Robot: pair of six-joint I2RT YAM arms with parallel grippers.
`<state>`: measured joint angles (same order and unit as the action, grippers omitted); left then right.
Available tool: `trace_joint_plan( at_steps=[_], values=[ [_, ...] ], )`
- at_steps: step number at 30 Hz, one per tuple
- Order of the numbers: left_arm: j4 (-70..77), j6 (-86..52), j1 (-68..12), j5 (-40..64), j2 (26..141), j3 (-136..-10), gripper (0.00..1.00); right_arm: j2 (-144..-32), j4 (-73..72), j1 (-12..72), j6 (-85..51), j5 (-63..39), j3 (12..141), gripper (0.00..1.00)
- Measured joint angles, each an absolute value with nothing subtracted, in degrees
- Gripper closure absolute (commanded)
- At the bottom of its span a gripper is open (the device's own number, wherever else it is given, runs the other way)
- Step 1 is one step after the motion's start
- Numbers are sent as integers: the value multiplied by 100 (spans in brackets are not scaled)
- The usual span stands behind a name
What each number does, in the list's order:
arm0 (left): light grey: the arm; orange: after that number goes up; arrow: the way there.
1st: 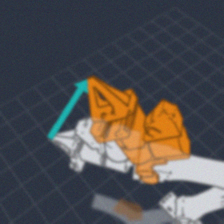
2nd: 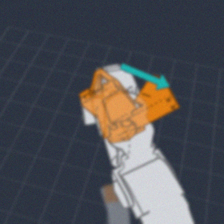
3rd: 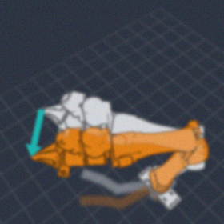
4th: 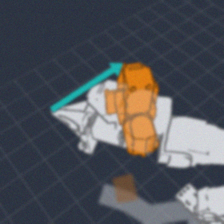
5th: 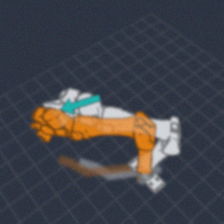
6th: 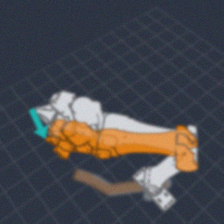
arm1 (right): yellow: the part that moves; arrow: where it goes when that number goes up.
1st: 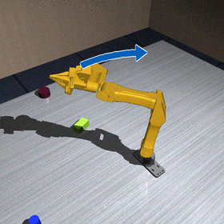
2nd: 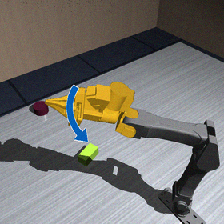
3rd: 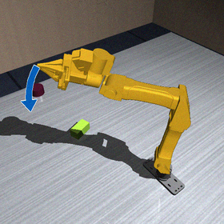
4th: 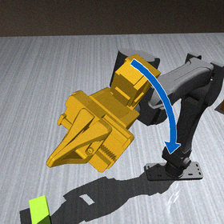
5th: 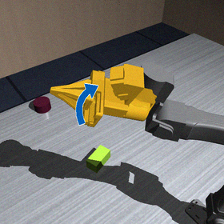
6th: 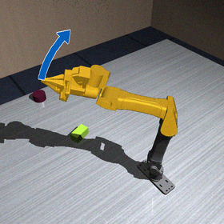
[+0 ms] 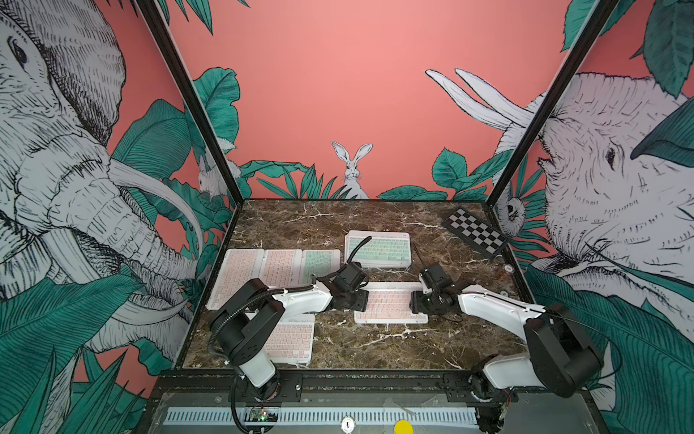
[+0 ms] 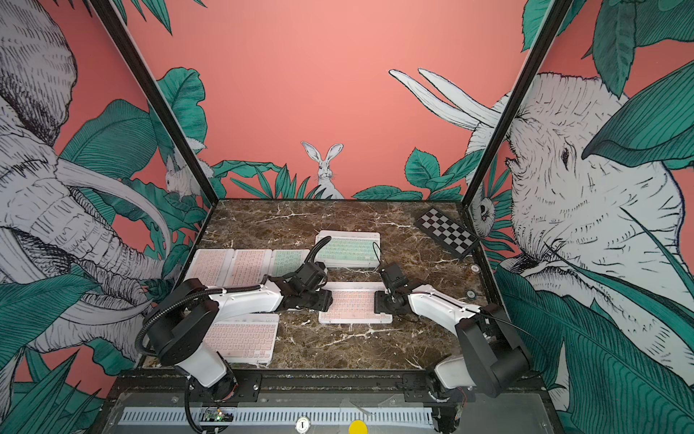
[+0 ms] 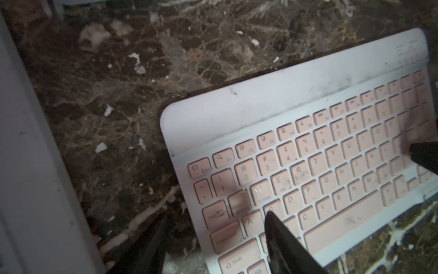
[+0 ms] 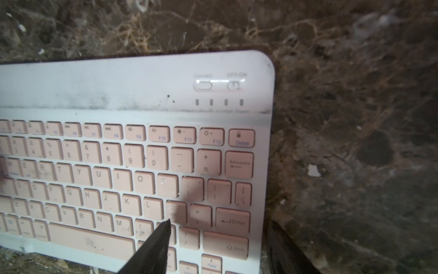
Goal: Stack the numeric keypads
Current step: Pick up the numeric keypad from the center of the board.
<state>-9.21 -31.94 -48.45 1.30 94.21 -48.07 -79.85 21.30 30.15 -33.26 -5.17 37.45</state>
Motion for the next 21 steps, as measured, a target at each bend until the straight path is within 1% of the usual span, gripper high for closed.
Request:
trace_joint_plan(
  at_steps=[6,14,21],
  values=[
    [-878,-3194,-4845,150,9491,-4871,34,-7918,1837,3245,-3583,-517,3618,37],
    [-882,-3192,-4845,119,9491,-4871,35,-7765,1828,3251,-3634,-539,3511,35],
    [-875,-3192,-4845,119,9487,-4858,35,-7723,1885,2757,-3339,-1013,3511,35]
  ],
)
